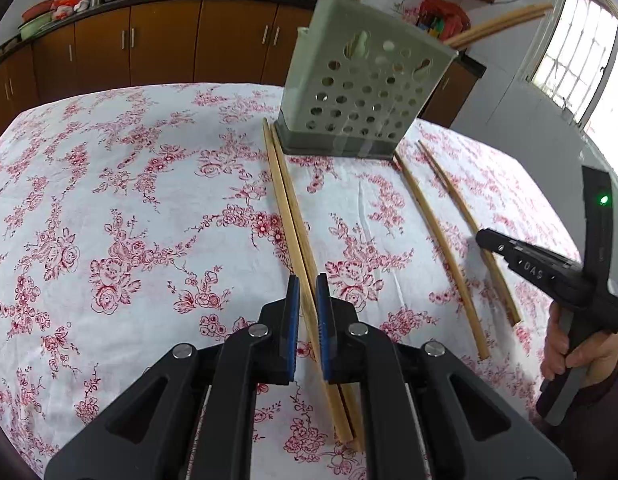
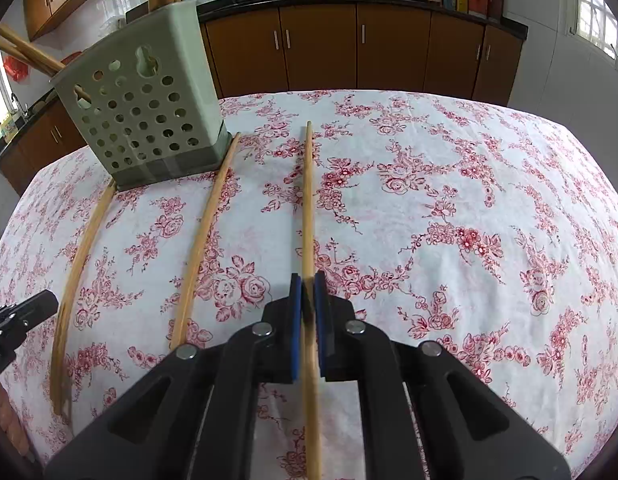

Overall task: Organize utensils
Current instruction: 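Lower the right tool onto another bamboo chopstick and close while the left tool grasps one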

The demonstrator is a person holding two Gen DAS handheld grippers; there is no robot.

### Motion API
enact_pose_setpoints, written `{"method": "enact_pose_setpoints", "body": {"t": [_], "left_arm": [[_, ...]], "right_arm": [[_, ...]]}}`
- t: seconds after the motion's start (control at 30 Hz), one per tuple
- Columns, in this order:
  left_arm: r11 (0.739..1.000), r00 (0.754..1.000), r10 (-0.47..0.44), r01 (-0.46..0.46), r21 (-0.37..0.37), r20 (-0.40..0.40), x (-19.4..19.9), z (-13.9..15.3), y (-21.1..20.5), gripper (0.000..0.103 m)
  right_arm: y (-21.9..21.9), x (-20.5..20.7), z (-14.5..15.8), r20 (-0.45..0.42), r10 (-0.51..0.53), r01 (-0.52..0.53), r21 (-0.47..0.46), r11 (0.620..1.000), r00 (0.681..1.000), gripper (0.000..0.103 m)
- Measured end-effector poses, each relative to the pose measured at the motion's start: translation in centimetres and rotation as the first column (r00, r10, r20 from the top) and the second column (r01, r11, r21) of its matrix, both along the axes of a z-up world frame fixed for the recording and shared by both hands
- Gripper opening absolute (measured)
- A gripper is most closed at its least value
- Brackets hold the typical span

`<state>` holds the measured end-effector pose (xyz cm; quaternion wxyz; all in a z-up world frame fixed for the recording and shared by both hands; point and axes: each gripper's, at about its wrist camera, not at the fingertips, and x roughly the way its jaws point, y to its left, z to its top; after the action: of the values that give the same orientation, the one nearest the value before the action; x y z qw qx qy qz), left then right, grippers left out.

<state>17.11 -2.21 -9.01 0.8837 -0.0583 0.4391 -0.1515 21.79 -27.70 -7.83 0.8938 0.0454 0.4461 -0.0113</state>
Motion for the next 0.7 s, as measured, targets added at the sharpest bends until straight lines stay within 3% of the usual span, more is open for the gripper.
{"method": "enact_pose_setpoints", "body": {"t": [0.2, 0.5, 0.7], "left_arm": [[0.998, 0.999, 0.033, -0.033, 0.06, -0.004, 0.4, -0.4, 0.0, 0.009], [0.992, 0.997, 0.081, -0.082, 0.092, 0.012, 0.9, -0.6, -0.2, 0.009], [0.974, 0.981, 0.194, -0.194, 0.116, 0.014, 2.2, -0.5, 2.3, 0.008]], "right_arm": [[0.1, 0.3, -0.2, -0.002, 0.001, -0.001, 0.009, 1.0, 1.0, 0.008], [0.1, 0.3, -0.2, -0.001, -0.001, 0.001, 0.012, 1.0, 1.0, 0.008], [0.0, 0.3, -0.3, 0.009, -0.01, 0.01, -0.015, 1.0, 1.0, 0.008]]}}
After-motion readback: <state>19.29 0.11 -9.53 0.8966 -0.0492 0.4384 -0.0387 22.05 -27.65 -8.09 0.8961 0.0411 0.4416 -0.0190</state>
